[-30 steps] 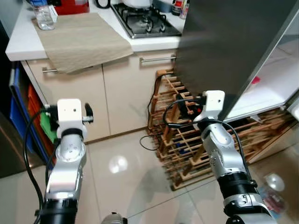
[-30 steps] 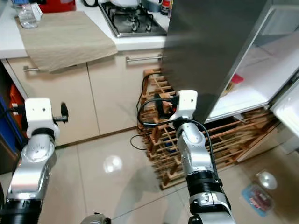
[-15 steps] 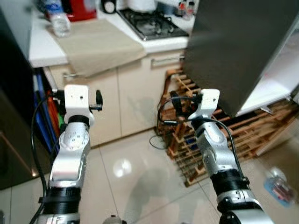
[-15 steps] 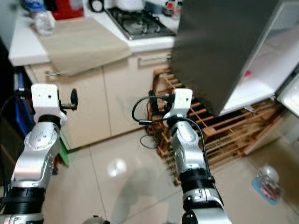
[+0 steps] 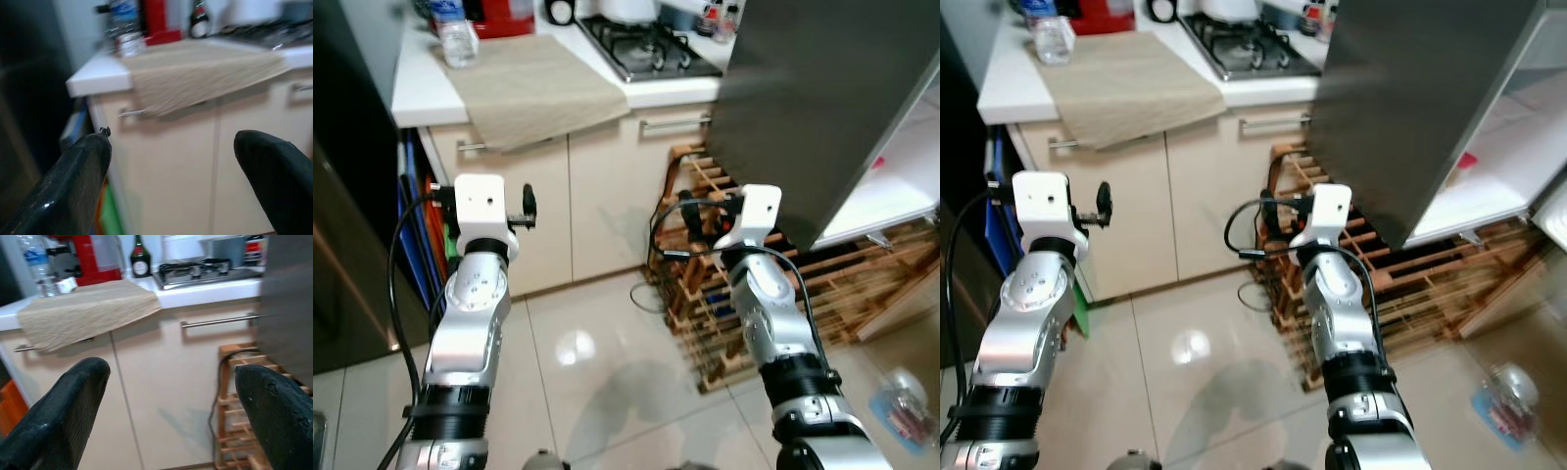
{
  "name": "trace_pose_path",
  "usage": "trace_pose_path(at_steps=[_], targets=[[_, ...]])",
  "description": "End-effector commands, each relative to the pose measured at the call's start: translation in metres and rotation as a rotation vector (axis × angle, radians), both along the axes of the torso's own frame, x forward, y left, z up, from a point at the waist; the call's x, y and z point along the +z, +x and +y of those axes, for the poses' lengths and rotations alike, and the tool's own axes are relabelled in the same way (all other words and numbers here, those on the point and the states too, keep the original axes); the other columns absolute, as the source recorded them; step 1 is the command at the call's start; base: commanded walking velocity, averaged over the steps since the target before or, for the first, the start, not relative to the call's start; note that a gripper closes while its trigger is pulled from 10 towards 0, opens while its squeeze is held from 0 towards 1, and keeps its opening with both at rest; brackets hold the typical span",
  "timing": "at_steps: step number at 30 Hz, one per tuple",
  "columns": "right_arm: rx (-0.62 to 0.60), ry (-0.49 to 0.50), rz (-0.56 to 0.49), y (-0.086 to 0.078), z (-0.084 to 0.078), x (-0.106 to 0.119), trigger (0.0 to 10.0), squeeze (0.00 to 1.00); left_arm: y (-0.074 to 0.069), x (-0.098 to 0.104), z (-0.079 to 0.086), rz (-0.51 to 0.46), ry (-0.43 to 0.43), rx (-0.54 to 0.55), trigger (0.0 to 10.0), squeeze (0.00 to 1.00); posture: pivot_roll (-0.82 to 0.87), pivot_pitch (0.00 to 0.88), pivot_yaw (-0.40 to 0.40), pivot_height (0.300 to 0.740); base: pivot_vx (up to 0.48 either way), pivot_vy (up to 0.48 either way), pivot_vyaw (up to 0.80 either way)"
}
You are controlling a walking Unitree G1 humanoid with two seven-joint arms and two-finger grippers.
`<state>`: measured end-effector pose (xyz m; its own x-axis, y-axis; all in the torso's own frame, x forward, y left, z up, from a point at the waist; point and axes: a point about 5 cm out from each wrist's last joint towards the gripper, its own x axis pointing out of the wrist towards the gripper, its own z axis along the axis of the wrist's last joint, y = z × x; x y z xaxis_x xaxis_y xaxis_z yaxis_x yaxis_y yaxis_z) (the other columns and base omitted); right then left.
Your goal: Restocking fridge
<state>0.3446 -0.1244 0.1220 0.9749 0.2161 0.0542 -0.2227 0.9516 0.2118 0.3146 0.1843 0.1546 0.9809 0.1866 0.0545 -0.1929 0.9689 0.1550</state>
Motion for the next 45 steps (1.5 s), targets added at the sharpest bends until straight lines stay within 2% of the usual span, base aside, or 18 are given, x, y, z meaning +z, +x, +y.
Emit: trace_pose_path(at_steps=[1,9,11,14,15,16,19,22,23,24,25,28,29,31,33,34,36,45], targets=[[-0.009,0.013,-0.010,0.002,-0.005,0.003,10.0,0.13,0.003,-0.001,-0.001,0.019,-0.004,0.026,10.0,0.00,-0.01,0.029,-0.038,0.740,0.000,-0.472,0.48],[0.017,0.003,-0.010,0.002,-0.005,0.002,10.0,0.16,-0.002,-0.002,-0.005,0.038,0.023,0.010,10.0,0.00,-0.01,0.009,-0.031,0.740,0.000,-0.472,0.46],[0.027,-0.038,-0.002,-0.002,-0.008,-0.001,10.0,0.20,-0.006,-0.004,-0.002,0.045,0.033,0.007,10.0,0.00,-0.02,0.008,-0.030,0.740,0.000,-0.472,0.43],[0.050,-0.176,0.058,-0.027,-0.021,-0.021,10.0,0.23,-0.035,-0.025,0.014,0.126,0.024,-0.043,10.0,0.00,-0.01,0.014,-0.045,0.740,0.000,-0.314,0.42],[0.047,-0.222,0.118,-0.050,-0.034,-0.036,10.0,0.24,-0.061,-0.043,0.015,0.184,-0.038,-0.107,10.0,0.00,0.00,0.028,-0.059,0.740,0.000,0.000,0.41],[0.047,-0.222,0.118,-0.050,-0.034,-0.036,10.0,0.24,-0.061,-0.043,0.015,0.184,-0.038,-0.107,10.0,0.00,0.00,0.028,-0.059,0.740,0.000,0.000,0.41],[0.036,-0.243,0.173,-0.072,-0.047,-0.048,10.0,0.25,-0.086,-0.055,0.010,0.226,-0.099,-0.183,10.0,0.00,-0.01,0.037,-0.066,0.740,0.000,0.000,0.42],[0.006,-0.225,0.179,-0.075,-0.052,-0.049,10.0,0.30,-0.083,-0.051,0.008,0.195,-0.103,-0.159,10.0,0.00,0.00,0.051,-0.080,0.740,0.000,0.000,0.43],[-0.027,-0.209,0.205,-0.072,-0.054,-0.053,10.0,0.20,-0.073,-0.042,0.005,0.147,-0.085,-0.151,10.0,0.00,0.00,0.055,-0.076,0.740,0.000,0.000,0.00],[-0.049,-0.201,0.228,-0.071,-0.056,-0.056,10.0,0.20,-0.067,-0.035,0.003,0.114,-0.073,-0.150,10.0,0.00,0.00,0.054,-0.074,0.740,0.000,0.000,0.00],[-0.063,-0.189,0.235,-0.069,-0.057,-0.056,10.0,0.09,-0.062,-0.030,0.001,0.089,-0.073,-0.156,10.0,0.00,-0.01,0.050,-0.068,0.740,0.000,0.000,0.00],[-0.134,-0.099,0.203,-0.062,-0.064,-0.048,10.0,0.09,-0.059,-0.024,0.004,0.077,-0.043,-0.169,10.0,0.00,-0.01,0.042,-0.057,0.740,0.260,0.000,0.00],[-0.144,-0.099,0.182,-0.060,-0.065,-0.044,10.0,0.15,-0.058,-0.023,0.008,0.086,-0.027,-0.150,10.0,0.00,-0.01,0.036,-0.049,0.740,0.480,0.000,0.68],[-0.135,-0.098,0.173,-0.058,-0.063,-0.041,10.0,0.15,-0.056,-0.023,0.009,0.092,-0.023,-0.140,10.0,0.00,-0.01,0.034,-0.044,0.740,0.480,0.000,0.67],[-0.128,-0.092,0.166,-0.056,-0.060,-0.040,10.0,0.17,-0.052,-0.020,0.007,0.083,-0.023,-0.157,10.0,0.00,-0.01,0.033,-0.043,0.740,0.480,0.000,0.61],[-0.122,-0.090,0.146,-0.051,-0.055,-0.036,10.0,0.19,-0.044,-0.016,-0.004,0.066,-0.017,-0.192,10.0,0.00,-0.02,0.030,-0.039,0.740,0.480,0.000,0.55],[-0.138,-0.093,0.135,-0.047,-0.052,-0.033,10.0,0.20,-0.037,-0.013,-0.009,0.053,-0.017,-0.215,10.0,0.00,-0.03,0.027,-0.035,0.740,0.480,0.000,0.55],[-0.167,-0.086,0.129,-0.044,-0.047,-0.034,10.0,0.15,-0.018,-0.003,-0.009,0.027,-0.036,-0.236,10.0,0.00,-0.03,0.018,-0.021,0.740,0.480,0.000,0.06]])
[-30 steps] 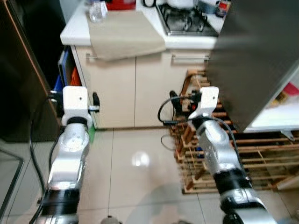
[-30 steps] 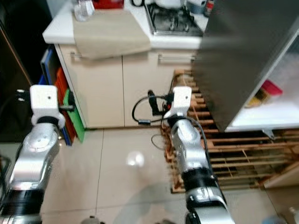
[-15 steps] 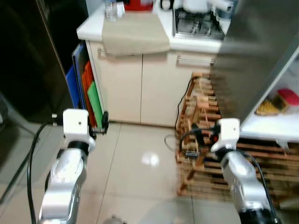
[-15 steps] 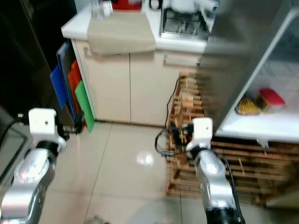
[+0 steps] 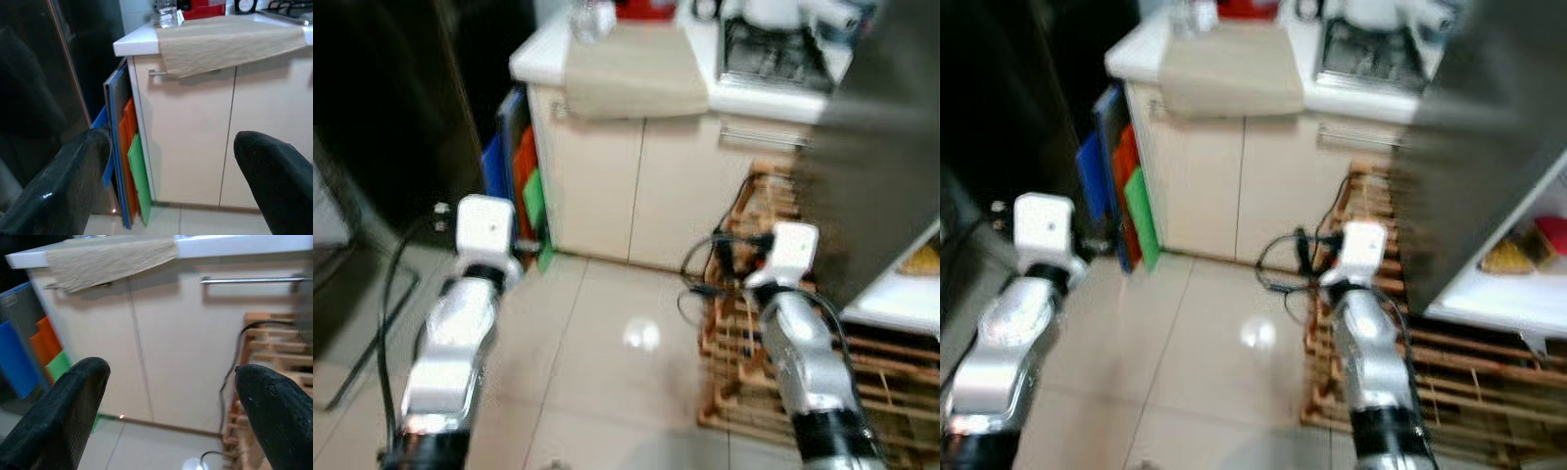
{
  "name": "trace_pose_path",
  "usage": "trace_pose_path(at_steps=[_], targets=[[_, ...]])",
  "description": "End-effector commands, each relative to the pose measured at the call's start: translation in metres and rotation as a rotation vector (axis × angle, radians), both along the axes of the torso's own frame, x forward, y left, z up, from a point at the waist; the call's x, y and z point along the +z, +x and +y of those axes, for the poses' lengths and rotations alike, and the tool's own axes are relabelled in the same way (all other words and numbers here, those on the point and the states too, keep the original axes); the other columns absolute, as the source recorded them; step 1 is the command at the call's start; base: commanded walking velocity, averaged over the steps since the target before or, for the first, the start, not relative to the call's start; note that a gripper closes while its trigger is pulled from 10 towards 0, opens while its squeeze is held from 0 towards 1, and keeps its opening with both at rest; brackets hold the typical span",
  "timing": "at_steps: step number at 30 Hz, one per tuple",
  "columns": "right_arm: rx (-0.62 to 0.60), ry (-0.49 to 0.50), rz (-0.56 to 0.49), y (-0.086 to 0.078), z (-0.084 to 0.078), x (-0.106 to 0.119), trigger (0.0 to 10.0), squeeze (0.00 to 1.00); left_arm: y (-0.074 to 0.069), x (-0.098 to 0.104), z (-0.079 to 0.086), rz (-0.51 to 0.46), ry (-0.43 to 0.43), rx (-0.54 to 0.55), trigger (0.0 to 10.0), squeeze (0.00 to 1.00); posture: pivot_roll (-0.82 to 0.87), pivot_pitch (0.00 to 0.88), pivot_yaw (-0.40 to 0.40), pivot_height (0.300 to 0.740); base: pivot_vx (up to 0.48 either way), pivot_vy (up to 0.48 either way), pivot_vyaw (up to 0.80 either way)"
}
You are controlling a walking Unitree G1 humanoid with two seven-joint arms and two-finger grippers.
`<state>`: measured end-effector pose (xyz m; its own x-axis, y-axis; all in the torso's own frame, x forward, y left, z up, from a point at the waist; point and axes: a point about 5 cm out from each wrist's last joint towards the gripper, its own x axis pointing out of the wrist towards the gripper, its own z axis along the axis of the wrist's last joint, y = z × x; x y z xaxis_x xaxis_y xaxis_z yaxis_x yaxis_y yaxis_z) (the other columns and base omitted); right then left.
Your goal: Restocking fridge
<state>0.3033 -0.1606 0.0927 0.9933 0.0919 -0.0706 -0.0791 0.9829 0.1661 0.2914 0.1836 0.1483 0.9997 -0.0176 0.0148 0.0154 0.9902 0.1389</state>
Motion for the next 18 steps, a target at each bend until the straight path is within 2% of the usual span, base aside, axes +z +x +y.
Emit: trace_pose_path(at_steps=[1,7,11,18], targets=[[-0.040,-0.020,0.008,-0.002,-0.009,-0.004,10.0,0.15,0.006,0.005,-0.008,-0.014,-0.020,-0.028,10.0,0.00,-0.03,0.018,-0.021,0.740,0.480,0.000,0.00],[-0.040,0.003,-0.005,0.003,-0.001,-0.004,10.0,0.15,0.010,0.011,-0.007,-0.032,0.003,-0.043,10.0,0.00,-0.01,0.013,0.001,0.740,0.480,0.000,0.00],[-0.036,0.021,-0.057,0.008,0.008,0.008,10.0,0.15,0.013,0.023,-0.007,-0.073,0.011,-0.069,10.0,0.00,-0.02,0.011,0.028,0.740,0.480,0.000,0.00],[-0.010,0.017,-0.162,0.012,0.015,0.031,10.0,0.15,0.013,0.021,-0.023,-0.081,-0.032,-0.120,10.0,0.00,-0.05,0.031,0.042,0.740,0.480,0.000,0.00]])
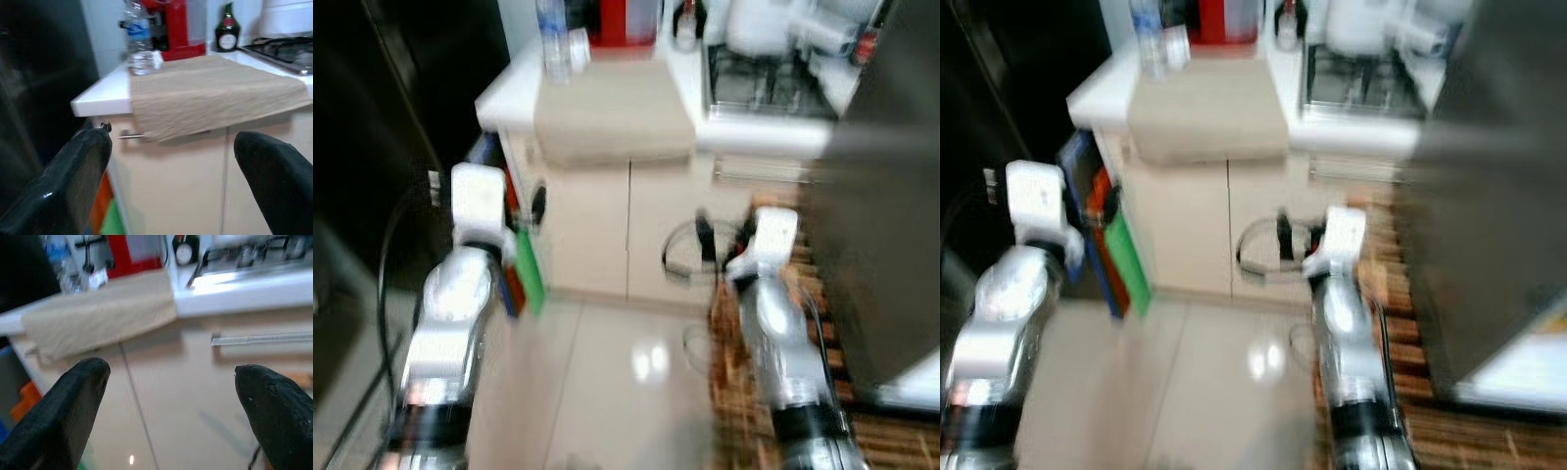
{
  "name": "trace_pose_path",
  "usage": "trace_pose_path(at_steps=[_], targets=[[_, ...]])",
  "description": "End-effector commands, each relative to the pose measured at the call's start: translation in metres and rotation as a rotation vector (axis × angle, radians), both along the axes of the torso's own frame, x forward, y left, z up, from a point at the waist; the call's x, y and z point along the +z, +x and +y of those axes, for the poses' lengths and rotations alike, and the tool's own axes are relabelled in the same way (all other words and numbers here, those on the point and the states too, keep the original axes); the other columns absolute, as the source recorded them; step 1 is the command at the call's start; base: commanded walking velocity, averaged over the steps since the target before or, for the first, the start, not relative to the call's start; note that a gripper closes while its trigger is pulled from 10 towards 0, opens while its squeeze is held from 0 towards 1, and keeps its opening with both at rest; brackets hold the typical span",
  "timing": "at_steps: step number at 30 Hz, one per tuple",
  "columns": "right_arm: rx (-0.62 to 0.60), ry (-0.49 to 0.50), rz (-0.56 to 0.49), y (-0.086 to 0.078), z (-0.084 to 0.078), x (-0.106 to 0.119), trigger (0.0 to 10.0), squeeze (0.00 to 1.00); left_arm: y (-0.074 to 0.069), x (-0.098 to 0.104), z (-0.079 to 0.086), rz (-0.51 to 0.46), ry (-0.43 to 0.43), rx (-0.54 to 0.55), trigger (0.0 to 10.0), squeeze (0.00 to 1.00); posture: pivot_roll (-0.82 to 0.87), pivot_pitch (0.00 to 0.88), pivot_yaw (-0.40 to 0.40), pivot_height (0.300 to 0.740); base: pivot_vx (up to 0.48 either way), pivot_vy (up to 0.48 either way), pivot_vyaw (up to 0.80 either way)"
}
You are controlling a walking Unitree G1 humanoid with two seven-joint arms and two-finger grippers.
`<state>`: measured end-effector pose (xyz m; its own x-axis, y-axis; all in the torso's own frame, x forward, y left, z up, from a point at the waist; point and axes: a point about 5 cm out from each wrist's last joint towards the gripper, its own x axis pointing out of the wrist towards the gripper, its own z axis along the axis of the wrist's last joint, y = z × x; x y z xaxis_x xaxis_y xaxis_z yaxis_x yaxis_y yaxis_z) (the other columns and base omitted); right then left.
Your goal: Restocking fridge
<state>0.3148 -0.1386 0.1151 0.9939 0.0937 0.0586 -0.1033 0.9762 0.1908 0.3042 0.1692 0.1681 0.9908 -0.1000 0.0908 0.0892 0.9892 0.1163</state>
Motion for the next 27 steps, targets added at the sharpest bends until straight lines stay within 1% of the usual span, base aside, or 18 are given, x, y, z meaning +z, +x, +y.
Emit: trace_pose_path(at_steps=[1,2,6,10,13,14,15,16,17,20,24,26,27], targets=[[-0.012,-0.020,-0.034,0.001,-0.008,0.008,10.0,0.15,0.000,0.000,-0.009,-0.004,-0.006,-0.036,10.0,0.00,-0.06,0.032,0.039,0.740,0.480,0.000,0.00],[-0.013,-0.021,-0.033,0.000,-0.008,0.008,10.0,0.15,0.000,0.000,-0.010,-0.003,-0.011,-0.035,10.0,0.00,-0.06,0.032,0.039,0.740,0.480,0.000,0.00],[-0.003,-0.029,-0.030,0.000,-0.010,0.009,10.0,0.16,0.001,0.000,-0.011,-0.007,-0.021,-0.032,10.0,0.00,-0.06,0.035,0.025,0.740,0.480,0.000,0.74],[0.018,-0.045,-0.038,0.000,-0.007,0.010,10.0,0.16,0.000,0.000,-0.013,-0.013,-0.030,-0.032,10.0,0.00,-0.06,0.032,0.015,0.740,0.480,0.000,0.71],[0.019,-0.049,-0.034,0.001,-0.006,0.010,10.0,0.15,0.001,0.002,-0.015,-0.019,-0.035,-0.039,10.0,0.00,-0.06,0.027,0.004,0.740,0.480,0.000,0.00],[0.018,-0.058,-0.042,0.002,-0.007,0.013,10.0,0.15,0.004,0.004,-0.022,-0.022,-0.023,-0.097,10.0,0.00,-0.06,0.025,0.002,0.740,0.480,0.000,0.00],[0.018,-0.058,-0.042,0.002,-0.007,0.013,10.0,0.15,0.004,0.004,-0.022,-0.022,-0.023,-0.097,10.0,0.00,-0.06,0.025,0.002,0.740,0.480,0.000,0.00],[0.019,-0.060,-0.053,0.003,-0.007,0.015,10.0,0.14,0.006,0.008,-0.027,-0.037,-0.016,-0.135,10.0,0.00,-0.06,0.024,0.002,0.740,0.480,0.000,0.00],[0.018,-0.065,-0.051,0.004,-0.007,0.015,10.0,0.15,0.008,0.010,-0.028,-0.043,-0.012,-0.144,10.0,0.00,-0.06,0.023,0.004,0.740,0.480,0.000,0.00],[0.018,-0.076,-0.048,0.005,-0.006,0.016,10.0,0.14,0.010,0.014,-0.027,-0.051,-0.009,-0.148,10.0,0.00,-0.06,0.022,0.009,0.740,0.480,0.000,0.00],[0.011,-0.067,-0.050,0.005,-0.006,0.016,10.0,0.15,0.011,0.015,-0.026,-0.057,0.000,-0.149,10.0,0.00,-0.06,0.022,0.013,0.740,0.480,0.000,-0.78],[0.012,-0.069,-0.066,0.004,-0.005,0.019,10.0,0.15,0.011,0.017,-0.026,-0.063,0.000,-0.147,10.0,0.00,-0.06,0.024,0.020,0.740,0.480,0.000,0.00],[0.013,-0.069,-0.102,0.004,-0.002,0.027,10.0,0.15,0.011,0.022,-0.025,-0.087,-0.005,-0.144,10.0,0.00,-0.06,0.024,0.021,0.740,0.480,0.000,0.00]])
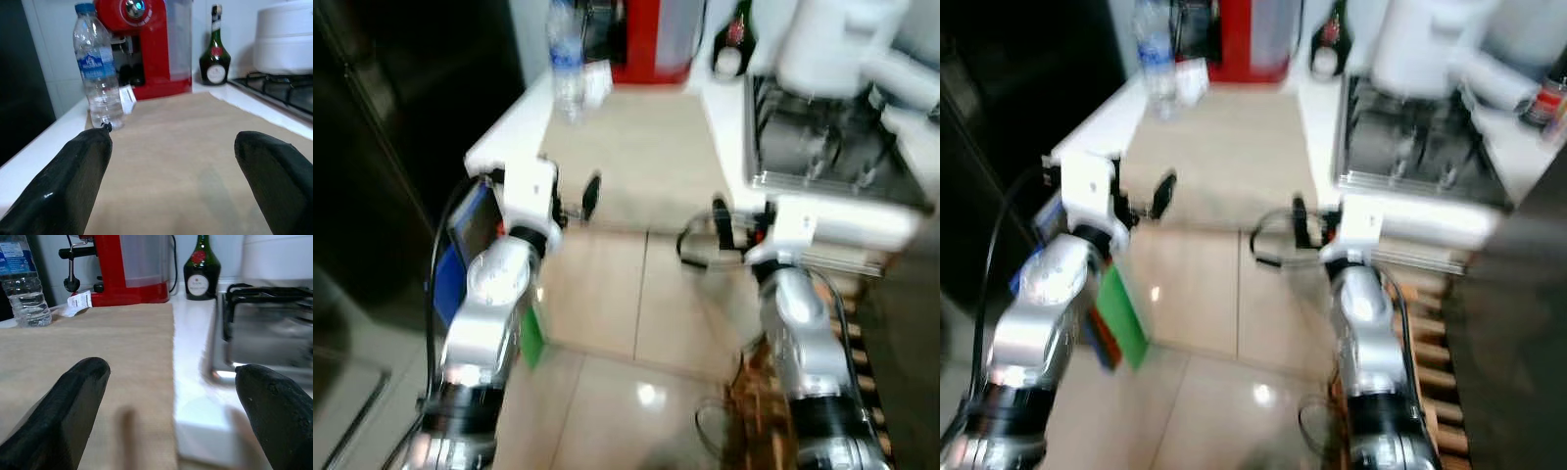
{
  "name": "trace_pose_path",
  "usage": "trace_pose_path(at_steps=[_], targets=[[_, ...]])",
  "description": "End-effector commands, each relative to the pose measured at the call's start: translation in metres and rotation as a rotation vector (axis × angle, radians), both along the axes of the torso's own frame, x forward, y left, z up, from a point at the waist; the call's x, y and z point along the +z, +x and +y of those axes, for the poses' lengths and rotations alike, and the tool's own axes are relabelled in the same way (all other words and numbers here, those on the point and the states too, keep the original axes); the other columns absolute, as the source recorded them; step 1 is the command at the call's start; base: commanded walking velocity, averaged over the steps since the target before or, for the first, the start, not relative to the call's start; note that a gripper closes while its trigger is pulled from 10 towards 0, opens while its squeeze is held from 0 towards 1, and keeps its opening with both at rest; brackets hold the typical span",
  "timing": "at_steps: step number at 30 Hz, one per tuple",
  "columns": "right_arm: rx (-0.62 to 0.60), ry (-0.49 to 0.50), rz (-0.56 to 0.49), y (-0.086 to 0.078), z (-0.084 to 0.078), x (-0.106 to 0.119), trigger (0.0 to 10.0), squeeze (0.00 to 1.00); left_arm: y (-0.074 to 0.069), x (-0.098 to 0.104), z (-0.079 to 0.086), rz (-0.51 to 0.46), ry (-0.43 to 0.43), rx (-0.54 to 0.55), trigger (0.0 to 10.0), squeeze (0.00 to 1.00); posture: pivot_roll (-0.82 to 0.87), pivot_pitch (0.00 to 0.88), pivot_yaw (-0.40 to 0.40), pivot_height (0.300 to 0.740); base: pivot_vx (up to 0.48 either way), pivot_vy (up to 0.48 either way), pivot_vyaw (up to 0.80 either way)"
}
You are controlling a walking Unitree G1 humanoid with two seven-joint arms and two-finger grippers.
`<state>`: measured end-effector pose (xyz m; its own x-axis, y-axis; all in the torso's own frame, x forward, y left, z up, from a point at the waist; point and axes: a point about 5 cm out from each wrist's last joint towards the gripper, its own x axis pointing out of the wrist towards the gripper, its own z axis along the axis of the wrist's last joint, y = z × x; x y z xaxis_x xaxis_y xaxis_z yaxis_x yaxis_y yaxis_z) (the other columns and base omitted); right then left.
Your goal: Restocking fridge
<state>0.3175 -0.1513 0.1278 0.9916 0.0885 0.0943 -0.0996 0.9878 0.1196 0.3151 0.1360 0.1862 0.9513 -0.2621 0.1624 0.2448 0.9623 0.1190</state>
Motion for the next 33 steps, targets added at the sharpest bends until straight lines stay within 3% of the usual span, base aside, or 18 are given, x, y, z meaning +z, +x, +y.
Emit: trace_pose_path(at_steps=[1,3,4,5,7,8,11,13,17,19,20,25,26,27,29,33], targets=[[0.022,-0.007,-0.088,0.001,0.011,0.020,10.0,0.15,0.000,0.008,0.009,-0.035,0.000,0.026,10.0,0.00,-0.06,0.025,0.022,0.740,0.480,0.000,0.00],[0.019,-0.010,-0.106,0.001,0.012,0.025,10.0,0.15,0.000,0.011,0.009,-0.047,-0.001,0.027,10.0,0.00,-0.06,0.025,0.022,0.740,0.480,0.000,0.00],[0.017,-0.020,-0.174,0.002,0.013,0.042,10.0,0.15,0.000,0.024,0.008,-0.093,-0.004,0.026,10.0,0.00,-0.06,0.025,0.021,0.740,0.480,0.000,0.00],[0.017,-0.020,-0.174,0.002,0.013,0.042,10.0,0.15,0.000,0.024,0.008,-0.093,-0.004,0.026,10.0,0.00,-0.06,0.025,0.021,0.740,0.480,0.000,0.00],[0.014,-0.019,-0.275,0.002,0.014,0.071,10.0,0.15,0.001,0.046,0.006,-0.166,-0.014,0.008,10.0,0.00,-0.06,0.023,0.017,0.740,0.480,0.000,0.00],[0.014,-0.019,-0.275,0.002,0.014,0.071,10.0,0.15,0.001,0.046,0.006,-0.166,-0.014,0.008,10.0,0.00,-0.06,0.023,0.017,0.740,0.480,0.000,0.00],[0.013,-0.014,-0.335,0.004,0.014,0.092,10.0,0.15,0.005,0.074,0.006,-0.250,-0.012,-0.008,10.0,0.00,-0.06,0.016,0.012,0.740,0.480,0.000,0.00],[0.014,-0.013,-0.343,0.004,0.013,0.095,10.0,0.15,0.006,0.082,0.007,-0.275,-0.018,-0.011,10.0,0.00,-0.06,0.013,0.011,0.740,0.480,0.000,0.00],[0.020,-0.020,-0.337,0.005,0.012,0.093,10.0,0.15,-0.001,0.151,0.013,-0.540,-0.015,0.037,10.0,0.00,-0.06,0.009,0.011,0.740,0.480,0.000,0.00],[0.020,-0.020,-0.330,0.005,0.012,0.092,10.0,0.15,-0.002,0.161,0.014,-0.574,-0.003,0.040,10.0,0.00,-0.06,0.009,0.011,0.740,0.480,0.000,0.00],[0.027,-0.018,-0.310,0.005,0.013,0.087,10.0,0.15,0.003,0.178,0.020,-0.611,0.053,0.075,10.0,0.00,-0.05,0.004,0.011,0.740,0.480,0.000,0.00],[0.050,-0.016,-0.289,0.004,0.019,0.081,10.0,0.15,0.025,0.183,0.032,-0.545,0.095,0.120,10.0,0.00,-0.05,0.000,0.013,0.740,0.480,0.000,0.00],[0.054,-0.012,-0.286,0.004,0.020,0.081,10.0,0.15,0.031,0.181,0.034,-0.498,0.043,0.106,10.0,0.00,-0.05,0.000,0.013,0.740,0.442,0.000,0.00],[0.066,-0.011,-0.281,0.005,0.023,0.079,10.0,0.15,0.052,0.174,0.040,-0.367,0.008,0.108,10.0,0.00,-0.05,0.000,0.013,0.740,0.000,0.000,0.00],[0.078,-0.015,-0.284,0.004,0.026,0.080,10.0,0.15,0.065,0.179,0.040,-0.349,0.014,0.077,10.0,0.00,-0.06,0.000,0.017,0.740,0.000,0.000,0.00],[0.077,-0.014,-0.288,0.005,0.027,0.080,10.0,0.15,0.072,0.190,0.041,-0.362,0.010,0.073,10.0,0.00,-0.07,0.000,0.034,0.740,0.000,0.000,0.00]])
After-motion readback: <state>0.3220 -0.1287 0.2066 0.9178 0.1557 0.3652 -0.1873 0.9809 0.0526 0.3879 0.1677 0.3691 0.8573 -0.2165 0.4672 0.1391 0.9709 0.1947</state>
